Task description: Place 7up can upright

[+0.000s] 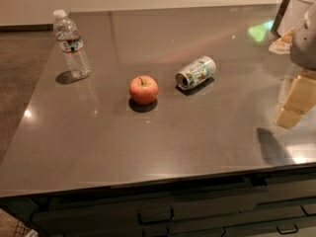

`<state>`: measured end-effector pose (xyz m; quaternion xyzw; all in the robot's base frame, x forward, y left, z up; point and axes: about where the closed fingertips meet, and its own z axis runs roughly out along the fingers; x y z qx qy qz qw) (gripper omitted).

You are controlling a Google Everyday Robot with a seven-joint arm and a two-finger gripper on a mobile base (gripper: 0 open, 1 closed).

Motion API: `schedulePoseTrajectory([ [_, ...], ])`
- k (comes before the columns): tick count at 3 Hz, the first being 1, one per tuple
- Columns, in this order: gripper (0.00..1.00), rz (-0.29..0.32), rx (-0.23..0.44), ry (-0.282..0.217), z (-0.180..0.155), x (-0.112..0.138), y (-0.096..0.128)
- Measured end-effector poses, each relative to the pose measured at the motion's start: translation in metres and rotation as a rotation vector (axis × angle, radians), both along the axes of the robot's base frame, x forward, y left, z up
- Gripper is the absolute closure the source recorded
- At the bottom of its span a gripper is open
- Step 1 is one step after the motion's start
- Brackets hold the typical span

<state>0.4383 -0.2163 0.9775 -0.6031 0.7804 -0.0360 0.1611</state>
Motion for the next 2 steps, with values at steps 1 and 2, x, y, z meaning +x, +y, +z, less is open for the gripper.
schedulePoseTrajectory([
  [1,0.0,0.0,0.0,0.0,0.0,0.0,0.0],
  [2,0.0,0.01,-0.002,-0.002,0.001,0.0032,0.0014],
])
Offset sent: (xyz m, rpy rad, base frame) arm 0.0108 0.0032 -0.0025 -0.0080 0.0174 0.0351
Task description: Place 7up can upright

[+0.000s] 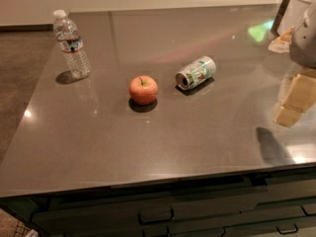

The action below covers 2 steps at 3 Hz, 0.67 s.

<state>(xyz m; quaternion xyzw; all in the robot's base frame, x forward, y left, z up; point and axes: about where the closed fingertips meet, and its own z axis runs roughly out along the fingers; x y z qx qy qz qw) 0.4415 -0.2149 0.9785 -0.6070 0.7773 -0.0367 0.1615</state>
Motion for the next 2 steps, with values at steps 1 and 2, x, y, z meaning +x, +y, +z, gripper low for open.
schedulePoseTrajectory([
  [1,0.0,0.058,0.008,-0.017,0.001,0.025,0.008],
  [2,0.0,0.146,0.003,-0.032,-0.005,0.063,0.024],
])
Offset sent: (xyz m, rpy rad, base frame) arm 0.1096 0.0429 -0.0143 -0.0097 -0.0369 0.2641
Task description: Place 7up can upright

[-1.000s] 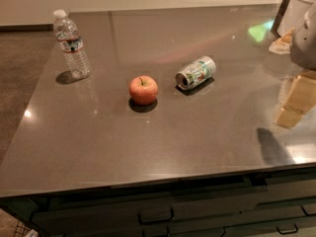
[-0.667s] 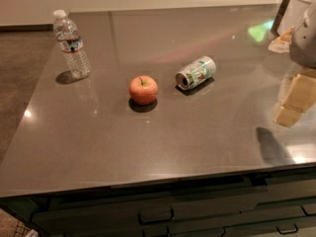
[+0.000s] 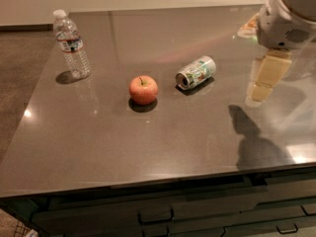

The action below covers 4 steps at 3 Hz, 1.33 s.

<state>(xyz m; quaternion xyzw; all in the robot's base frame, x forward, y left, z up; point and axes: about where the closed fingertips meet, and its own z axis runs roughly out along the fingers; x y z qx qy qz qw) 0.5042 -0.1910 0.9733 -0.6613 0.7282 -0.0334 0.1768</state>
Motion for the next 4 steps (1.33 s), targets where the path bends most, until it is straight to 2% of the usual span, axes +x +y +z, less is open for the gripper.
schedulePoseTrajectory([
  [2,0.0,0.189,-0.066,0.001,-0.022,0.075,0.035],
  [3,0.0,0.295,-0.115,0.021,-0.042,0.103,0.048],
  [4,0.0,0.433,-0.154,0.04,-0.063,0.116,0.062],
])
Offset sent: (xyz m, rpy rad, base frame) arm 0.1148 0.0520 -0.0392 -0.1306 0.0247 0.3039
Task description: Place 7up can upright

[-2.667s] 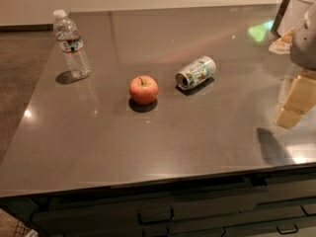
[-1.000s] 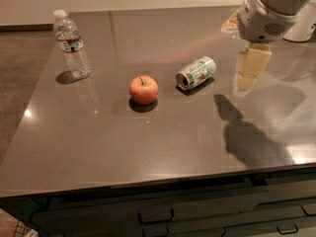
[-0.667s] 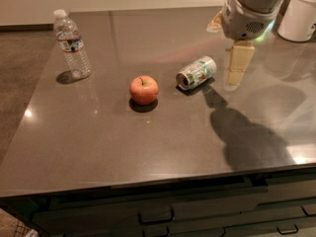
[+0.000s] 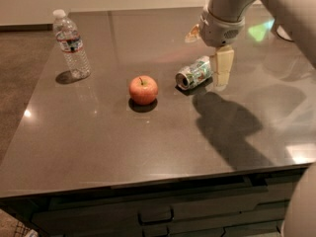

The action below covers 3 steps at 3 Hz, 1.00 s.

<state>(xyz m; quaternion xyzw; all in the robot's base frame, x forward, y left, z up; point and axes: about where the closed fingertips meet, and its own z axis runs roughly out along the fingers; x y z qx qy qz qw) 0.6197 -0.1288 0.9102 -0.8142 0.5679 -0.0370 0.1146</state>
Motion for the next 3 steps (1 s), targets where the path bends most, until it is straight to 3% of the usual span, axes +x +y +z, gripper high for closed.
schedulePoseTrajectory([
  [2,0.0,0.26,-0.077,0.049,-0.033,0.011,0.017],
  [3,0.0,0.322,-0.11,0.065,-0.047,0.019,0.02],
])
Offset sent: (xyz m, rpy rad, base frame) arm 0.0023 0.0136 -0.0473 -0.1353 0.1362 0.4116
